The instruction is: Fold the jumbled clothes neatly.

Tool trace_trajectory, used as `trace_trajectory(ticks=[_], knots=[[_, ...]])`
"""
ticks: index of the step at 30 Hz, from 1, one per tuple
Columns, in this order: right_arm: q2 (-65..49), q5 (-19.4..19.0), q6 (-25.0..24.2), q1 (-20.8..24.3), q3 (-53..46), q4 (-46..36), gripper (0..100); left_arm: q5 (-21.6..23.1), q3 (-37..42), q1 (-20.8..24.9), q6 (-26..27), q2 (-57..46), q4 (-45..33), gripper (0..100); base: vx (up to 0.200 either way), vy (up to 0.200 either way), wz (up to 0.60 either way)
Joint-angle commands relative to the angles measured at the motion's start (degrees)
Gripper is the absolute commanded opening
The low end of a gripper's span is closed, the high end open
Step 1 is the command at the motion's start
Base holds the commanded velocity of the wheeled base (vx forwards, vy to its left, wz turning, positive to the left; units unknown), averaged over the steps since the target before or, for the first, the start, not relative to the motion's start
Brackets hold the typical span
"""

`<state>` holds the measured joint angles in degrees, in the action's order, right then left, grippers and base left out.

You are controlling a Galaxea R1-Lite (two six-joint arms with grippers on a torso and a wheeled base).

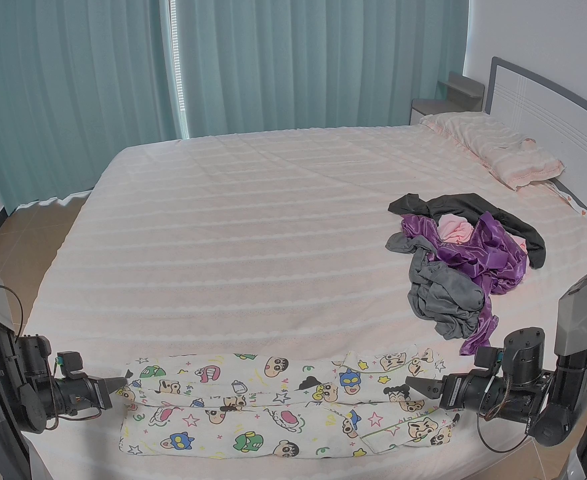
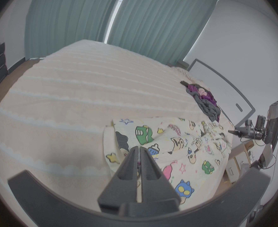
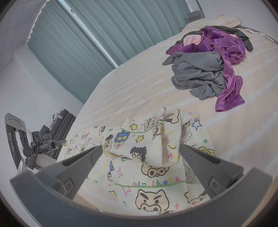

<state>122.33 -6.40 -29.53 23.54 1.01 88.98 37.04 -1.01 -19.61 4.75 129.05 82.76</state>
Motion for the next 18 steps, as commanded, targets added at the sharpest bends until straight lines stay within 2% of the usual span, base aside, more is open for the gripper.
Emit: trace_trajectory(ticks=[1, 7, 12, 18], knots=[[0.1, 0.0, 0.0, 0.0, -1.0, 0.4, 100, 0.1, 1.0, -0.2, 2.5, 1.3, -1.8, 0, 0.0, 0.0, 0.0], [0.2, 0.0, 0.0, 0.0, -1.0, 0.3, 100, -0.1, 1.0, -0.2, 3.3, 2.1, -4.1, 0, 0.0, 0.0, 0.0], [0.2, 0.0, 0.0, 0.1, -1.0, 0.2, 100, -0.6, 0.9, -0.2, 5.4, 2.6, -9.0, 0, 0.0, 0.0, 0.0], [0.2, 0.0, 0.0, 0.5, -1.0, 0.2, 100, -1.4, 0.9, -0.2, 5.3, 2.9, -9.2, 0, 0.0, 0.0, 0.0]])
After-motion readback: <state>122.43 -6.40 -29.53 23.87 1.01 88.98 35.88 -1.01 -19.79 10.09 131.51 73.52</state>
